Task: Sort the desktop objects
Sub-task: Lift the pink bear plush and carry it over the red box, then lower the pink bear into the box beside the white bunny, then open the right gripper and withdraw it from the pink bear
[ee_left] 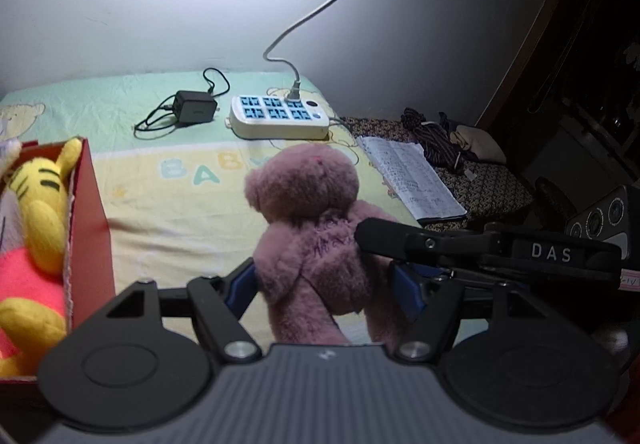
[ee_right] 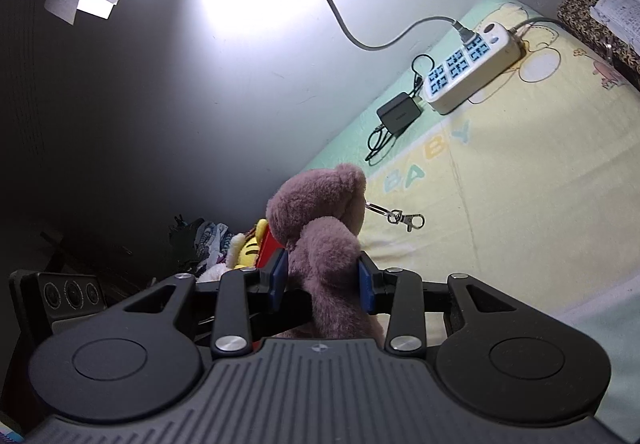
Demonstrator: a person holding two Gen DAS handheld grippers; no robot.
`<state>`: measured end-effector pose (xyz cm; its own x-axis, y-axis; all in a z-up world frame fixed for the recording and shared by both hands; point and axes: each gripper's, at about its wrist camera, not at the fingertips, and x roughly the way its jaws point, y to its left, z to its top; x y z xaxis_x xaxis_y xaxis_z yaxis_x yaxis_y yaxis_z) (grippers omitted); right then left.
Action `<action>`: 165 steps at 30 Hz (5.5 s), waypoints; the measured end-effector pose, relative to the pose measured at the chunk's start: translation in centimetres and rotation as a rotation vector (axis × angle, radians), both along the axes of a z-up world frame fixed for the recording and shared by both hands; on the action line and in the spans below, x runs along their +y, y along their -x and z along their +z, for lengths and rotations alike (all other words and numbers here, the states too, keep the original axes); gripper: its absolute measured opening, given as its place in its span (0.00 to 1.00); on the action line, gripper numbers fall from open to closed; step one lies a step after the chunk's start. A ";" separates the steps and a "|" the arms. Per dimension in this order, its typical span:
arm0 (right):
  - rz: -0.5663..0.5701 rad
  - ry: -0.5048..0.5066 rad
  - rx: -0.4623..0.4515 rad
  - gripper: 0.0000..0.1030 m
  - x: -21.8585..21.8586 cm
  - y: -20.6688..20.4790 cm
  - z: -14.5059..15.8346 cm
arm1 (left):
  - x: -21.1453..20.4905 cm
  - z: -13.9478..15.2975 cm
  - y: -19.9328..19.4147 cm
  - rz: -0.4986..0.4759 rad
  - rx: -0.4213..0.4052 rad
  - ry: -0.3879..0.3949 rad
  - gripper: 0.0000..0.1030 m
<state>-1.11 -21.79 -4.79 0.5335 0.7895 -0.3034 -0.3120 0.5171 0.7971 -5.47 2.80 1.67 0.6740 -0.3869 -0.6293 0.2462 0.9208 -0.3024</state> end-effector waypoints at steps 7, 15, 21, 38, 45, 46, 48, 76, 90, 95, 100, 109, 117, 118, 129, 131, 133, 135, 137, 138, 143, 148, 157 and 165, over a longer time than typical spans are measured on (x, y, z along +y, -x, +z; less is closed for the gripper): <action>0.060 -0.031 -0.066 0.37 2.7 -0.1 2.0 | 2.7 2.1 1.8 0.075 -0.082 -0.007 0.69; 0.088 -0.058 -0.127 0.37 8.4 0.7 4.5 | 8.6 4.5 3.8 0.120 -0.161 -0.001 0.69; 0.097 -0.075 -0.165 0.37 14.7 1.8 5.9 | 14.8 5.9 5.2 0.147 -0.204 -0.001 0.69; 0.109 -0.088 -0.195 0.37 29.3 2.1 4.1 | 28.2 4.3 6.5 0.179 -0.251 -0.097 0.69; 0.081 -0.035 -0.194 0.36 30.9 2.5 1.7 | 29.9 1.7 5.8 0.130 -0.207 -0.125 0.71; 0.078 -0.023 -0.199 0.36 31.0 2.6 1.5 | 30.0 1.4 5.7 0.121 -0.206 -0.133 0.71; 0.073 -0.003 -0.207 0.35 31.1 2.7 1.1 | 30.1 0.9 5.5 0.107 -0.201 -0.147 0.71; 0.098 0.171 -0.125 0.20 28.1 4.8 0.2 | 31.1 -1.6 5.3 -0.009 -0.126 -0.126 0.75; 0.194 0.332 -0.054 0.19 32.3 3.9 0.7 | 31.7 -2.0 5.7 -0.018 -0.091 -0.144 0.77; 0.191 0.355 -0.066 0.23 32.6 4.2 0.6 | 31.2 -2.4 5.6 -0.022 -0.077 -0.183 0.77; 0.181 0.314 -0.074 0.25 31.4 4.4 1.3 | 31.7 -1.8 6.5 -0.024 -0.089 -0.188 0.77; 0.166 0.241 -0.107 0.19 30.5 4.9 2.5 | 32.2 -0.9 7.4 -0.086 -0.088 -0.085 0.71; 0.160 0.233 -0.091 0.20 30.8 4.8 2.4 | 30.2 -2.6 5.3 -0.183 0.021 -0.040 0.71; 0.157 0.231 -0.088 0.20 30.7 4.9 2.3 | 30.2 -2.8 5.1 -0.186 0.032 -0.035 0.71; 0.108 0.243 -0.072 0.20 31.2 4.3 2.2 | 30.9 -5.2 3.4 -0.184 0.164 0.064 0.79; 0.092 0.238 -0.071 0.20 31.3 4.0 2.2 | 30.9 -5.3 3.5 -0.184 0.158 0.063 0.80; 0.087 0.255 -0.064 0.20 31.7 3.5 2.0 | 30.7 -5.3 3.6 -0.183 0.158 0.060 0.80; 0.094 0.271 -0.049 0.20 32.3 3.2 1.6 | 30.6 -5.3 3.6 -0.183 0.157 0.057 0.81; 0.097 0.284 -0.038 0.20 32.7 3.1 1.3 | 30.5 -5.3 3.7 -0.181 0.156 0.051 0.81; 0.099 0.288 -0.035 0.20 32.8 3.1 1.3 | 30.4 -5.2 3.8 -0.177 0.156 0.048 0.81; 0.123 0.296 -0.029 0.20 32.9 3.0 1.1 | 30.1 -4.5 4.3 -0.160 0.141 0.023 0.81; 0.139 0.286 -0.001 0.20 32.7 3.0 0.7 | 30.2 -3.8 5.0 -0.138 0.115 0.020 0.83; 0.154 0.317 -0.018 0.21 32.7 3.2 1.0 | 30.3 -3.0 4.7 -0.082 0.084 0.016 0.83; 0.113 0.273 -0.046 0.24 31.7 3.9 1.7 | 30.9 -1.9 4.9 -0.024 0.056 0.005 0.85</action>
<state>-5.04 9.90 -3.08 0.4651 0.7372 -0.4901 -0.4118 0.6703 0.6174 -10.38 33.69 -0.20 0.6280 -0.4056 -0.6642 0.2506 0.9134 -0.3208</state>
